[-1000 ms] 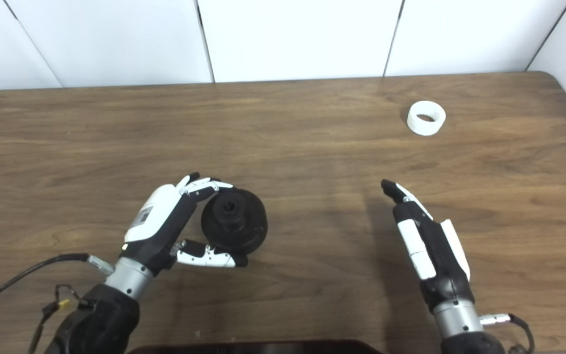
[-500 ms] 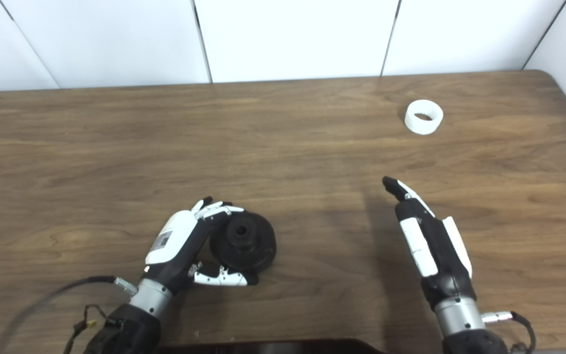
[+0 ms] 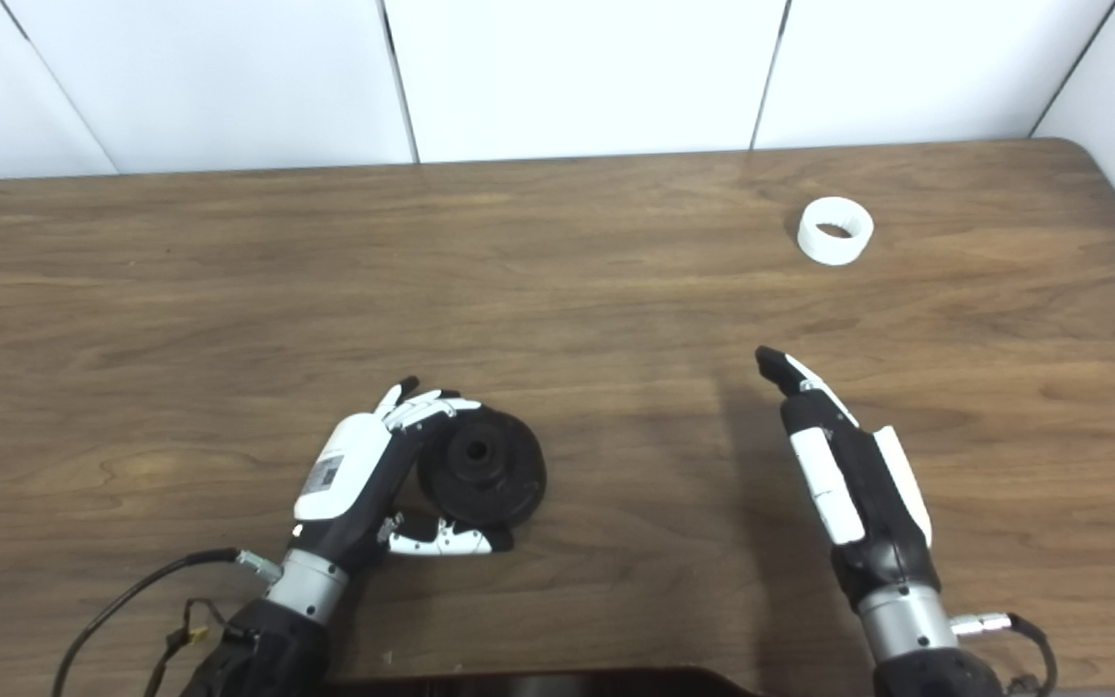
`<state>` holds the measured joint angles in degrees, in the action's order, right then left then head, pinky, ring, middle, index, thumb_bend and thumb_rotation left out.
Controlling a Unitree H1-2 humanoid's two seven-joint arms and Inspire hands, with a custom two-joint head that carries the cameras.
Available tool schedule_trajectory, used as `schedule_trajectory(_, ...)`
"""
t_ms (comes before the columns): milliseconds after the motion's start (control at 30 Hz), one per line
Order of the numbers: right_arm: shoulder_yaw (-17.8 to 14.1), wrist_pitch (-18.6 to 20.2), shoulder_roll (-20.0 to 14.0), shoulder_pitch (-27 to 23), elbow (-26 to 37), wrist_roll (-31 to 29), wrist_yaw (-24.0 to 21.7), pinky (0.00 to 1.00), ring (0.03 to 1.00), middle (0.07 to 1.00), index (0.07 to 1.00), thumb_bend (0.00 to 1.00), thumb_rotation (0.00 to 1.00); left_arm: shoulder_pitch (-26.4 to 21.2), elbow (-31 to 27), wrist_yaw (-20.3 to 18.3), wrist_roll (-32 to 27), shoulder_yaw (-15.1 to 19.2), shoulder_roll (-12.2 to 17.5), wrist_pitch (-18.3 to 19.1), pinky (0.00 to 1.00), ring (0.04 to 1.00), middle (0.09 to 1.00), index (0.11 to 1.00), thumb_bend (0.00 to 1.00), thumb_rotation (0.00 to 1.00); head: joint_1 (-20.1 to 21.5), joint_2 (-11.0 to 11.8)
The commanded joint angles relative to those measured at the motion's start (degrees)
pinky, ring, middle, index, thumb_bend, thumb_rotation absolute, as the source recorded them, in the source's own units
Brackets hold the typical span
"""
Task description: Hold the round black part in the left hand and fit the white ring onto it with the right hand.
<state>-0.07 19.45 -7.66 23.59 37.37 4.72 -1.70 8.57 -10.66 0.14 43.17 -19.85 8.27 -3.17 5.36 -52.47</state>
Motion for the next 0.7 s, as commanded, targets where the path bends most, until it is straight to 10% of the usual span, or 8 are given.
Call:
schedule_trajectory(0,-0.45,-1.44,1.15,-2.31,2.11,-0.56,0.38,1.0,0.958,0.905,0.874,0.68,1.0,-1.17,1.1,0.15,1.42,0.12,0.01,0.85,1.0,0.868,0.789,0.488,0.52,0.06,0.01,-0.06)
schedule_trajectory(667,-1.01,0.85,1.82,-3.88,5.27,-0.82,0.93,1.0,0.956,0.907,0.868,0.65,1.0,-3.46,2.59,-3.66,-0.67,1.08,2.01,2.62,1.0,0.865,0.768,0.485,0.52,0.05,1.11,1.21)
